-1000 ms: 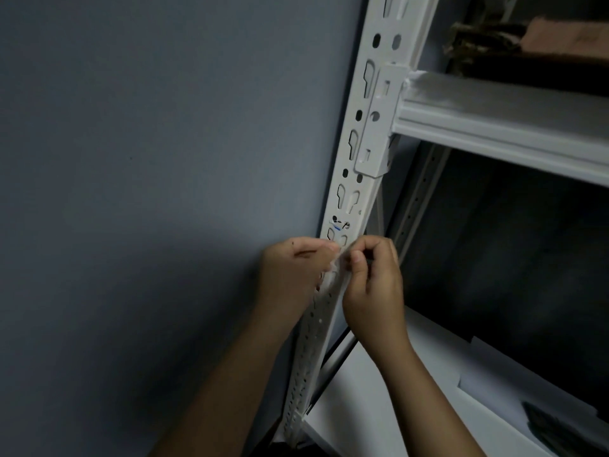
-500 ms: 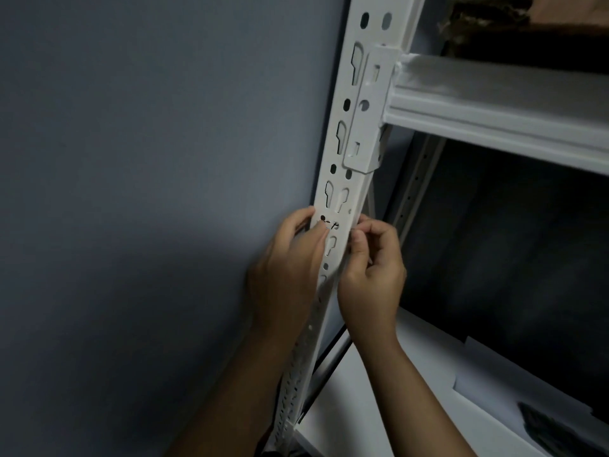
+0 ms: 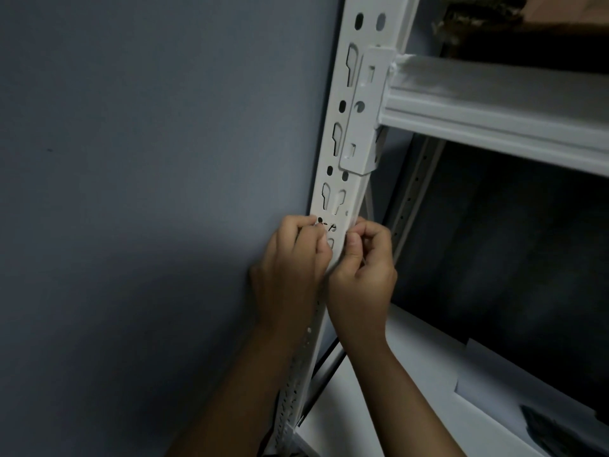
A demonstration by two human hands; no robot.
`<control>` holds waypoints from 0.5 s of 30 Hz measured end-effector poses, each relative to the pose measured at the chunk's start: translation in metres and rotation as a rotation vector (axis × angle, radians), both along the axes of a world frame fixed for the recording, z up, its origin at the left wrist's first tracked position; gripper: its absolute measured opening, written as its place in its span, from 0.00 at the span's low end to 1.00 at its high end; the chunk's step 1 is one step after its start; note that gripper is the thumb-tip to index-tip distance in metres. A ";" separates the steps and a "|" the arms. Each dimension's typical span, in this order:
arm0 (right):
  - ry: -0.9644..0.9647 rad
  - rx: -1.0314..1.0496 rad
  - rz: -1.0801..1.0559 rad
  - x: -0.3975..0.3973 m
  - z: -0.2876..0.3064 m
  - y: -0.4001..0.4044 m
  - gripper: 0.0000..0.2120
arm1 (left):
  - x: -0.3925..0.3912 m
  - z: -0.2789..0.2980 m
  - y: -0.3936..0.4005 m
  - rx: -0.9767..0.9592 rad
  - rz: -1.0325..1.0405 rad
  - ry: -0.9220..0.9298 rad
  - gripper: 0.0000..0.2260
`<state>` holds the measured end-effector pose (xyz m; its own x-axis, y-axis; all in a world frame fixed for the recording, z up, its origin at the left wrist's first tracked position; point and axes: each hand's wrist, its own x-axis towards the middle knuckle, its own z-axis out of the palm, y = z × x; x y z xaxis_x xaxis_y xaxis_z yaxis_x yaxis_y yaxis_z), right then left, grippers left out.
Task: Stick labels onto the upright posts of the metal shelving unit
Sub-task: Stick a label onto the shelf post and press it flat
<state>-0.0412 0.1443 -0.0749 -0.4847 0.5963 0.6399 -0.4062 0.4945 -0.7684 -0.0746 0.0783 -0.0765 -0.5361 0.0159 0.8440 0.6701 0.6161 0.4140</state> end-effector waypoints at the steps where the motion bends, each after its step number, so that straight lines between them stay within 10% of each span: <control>1: -0.004 0.001 0.005 0.001 0.001 0.000 0.14 | -0.001 0.001 0.001 0.009 0.001 -0.004 0.08; 15: -0.047 -0.030 0.000 -0.002 -0.003 0.002 0.12 | -0.006 0.001 -0.012 -0.127 -0.055 0.067 0.13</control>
